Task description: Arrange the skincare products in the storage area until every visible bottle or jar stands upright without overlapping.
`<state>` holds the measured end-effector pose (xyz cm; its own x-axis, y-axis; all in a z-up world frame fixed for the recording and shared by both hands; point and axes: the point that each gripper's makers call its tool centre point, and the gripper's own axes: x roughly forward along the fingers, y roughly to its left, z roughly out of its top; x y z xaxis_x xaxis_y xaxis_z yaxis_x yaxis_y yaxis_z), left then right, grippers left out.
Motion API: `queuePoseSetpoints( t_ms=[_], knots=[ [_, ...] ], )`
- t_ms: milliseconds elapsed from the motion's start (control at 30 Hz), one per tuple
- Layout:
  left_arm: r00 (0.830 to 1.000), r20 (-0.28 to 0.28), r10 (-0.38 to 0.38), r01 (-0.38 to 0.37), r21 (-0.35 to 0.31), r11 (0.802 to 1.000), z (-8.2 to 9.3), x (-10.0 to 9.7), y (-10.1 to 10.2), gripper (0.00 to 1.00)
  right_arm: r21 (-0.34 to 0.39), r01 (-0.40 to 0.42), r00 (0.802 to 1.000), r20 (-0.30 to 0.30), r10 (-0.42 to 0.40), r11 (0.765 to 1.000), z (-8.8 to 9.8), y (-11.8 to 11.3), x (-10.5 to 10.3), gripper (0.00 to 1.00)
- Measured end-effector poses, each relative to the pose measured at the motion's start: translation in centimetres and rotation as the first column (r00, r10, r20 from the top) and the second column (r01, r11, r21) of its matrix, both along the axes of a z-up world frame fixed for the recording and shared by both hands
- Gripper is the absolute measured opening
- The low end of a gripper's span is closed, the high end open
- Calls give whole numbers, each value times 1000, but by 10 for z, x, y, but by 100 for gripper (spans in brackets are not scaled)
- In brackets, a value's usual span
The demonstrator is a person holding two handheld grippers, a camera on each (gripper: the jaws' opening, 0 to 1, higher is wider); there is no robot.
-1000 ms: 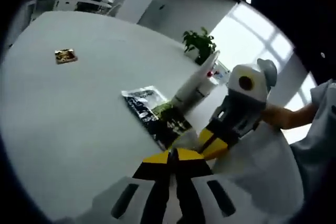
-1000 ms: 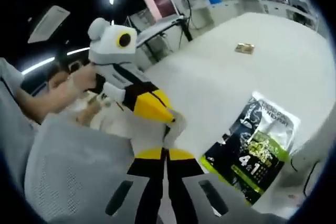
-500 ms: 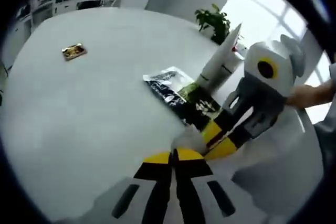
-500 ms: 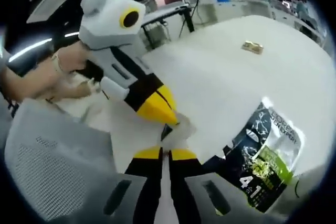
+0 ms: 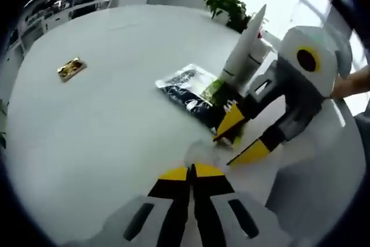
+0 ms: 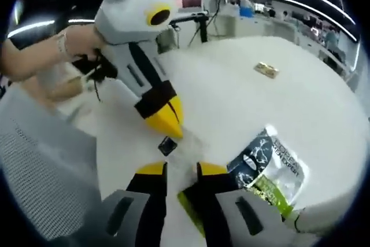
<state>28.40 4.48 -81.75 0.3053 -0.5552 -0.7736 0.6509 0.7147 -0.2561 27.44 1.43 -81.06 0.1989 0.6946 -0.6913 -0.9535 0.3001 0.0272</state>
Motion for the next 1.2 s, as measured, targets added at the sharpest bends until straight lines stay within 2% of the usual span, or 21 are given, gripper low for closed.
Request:
queuePoseSetpoints(
  t_ms=[100, 267, 400, 533, 600, 833, 867, 967, 1100, 1200],
  knots=[
    [999, -1, -33, 33, 16, 999, -2, 1, -4, 0, 13, -8, 999, 33, 8, 1000, 3, 2, 6, 20],
    [994, -13, -104, 104, 17, 994, -4, 4, -13, 0, -22, -39, 998, 46, 40, 999, -7, 3, 4, 20],
    [981, 1, -196, 196, 71, 978, -8, 7, -14, 0, -30, -50, 997, 55, 52, 998, -9, 4, 3, 20],
    [974, -1, -226, 226, 70, 972, -7, 11, -17, 0, -29, -40, 998, 51, 42, 999, -11, 5, 6, 20],
    [965, 3, -261, 259, 81, 962, -8, 12, -18, 0, -29, -40, 998, 53, 42, 999, -11, 6, 7, 20],
    [955, 1, -298, 297, 91, 951, -9, 13, -21, 0, -42, -36, 998, 59, 38, 998, -16, 4, 10, 22],
    [944, 14, -330, 327, 103, 939, -8, 12, -22, 0, -42, -35, 998, 56, 37, 999, -17, 5, 10, 22],
    [934, 20, -358, 354, 114, 928, -10, 15, -23, 0, -41, -32, 998, 56, 34, 999, -17, 5, 10, 21],
    [930, 14, -368, 364, 121, 924, -11, 16, -23, 0, -42, -35, 998, 51, 37, 999, -19, 6, 10, 21],
    [934, 6, -358, 355, 113, 928, -10, 16, -23, 0, -36, -20, 999, 27, 21, 999, -20, 5, 10, 21]
  ],
)
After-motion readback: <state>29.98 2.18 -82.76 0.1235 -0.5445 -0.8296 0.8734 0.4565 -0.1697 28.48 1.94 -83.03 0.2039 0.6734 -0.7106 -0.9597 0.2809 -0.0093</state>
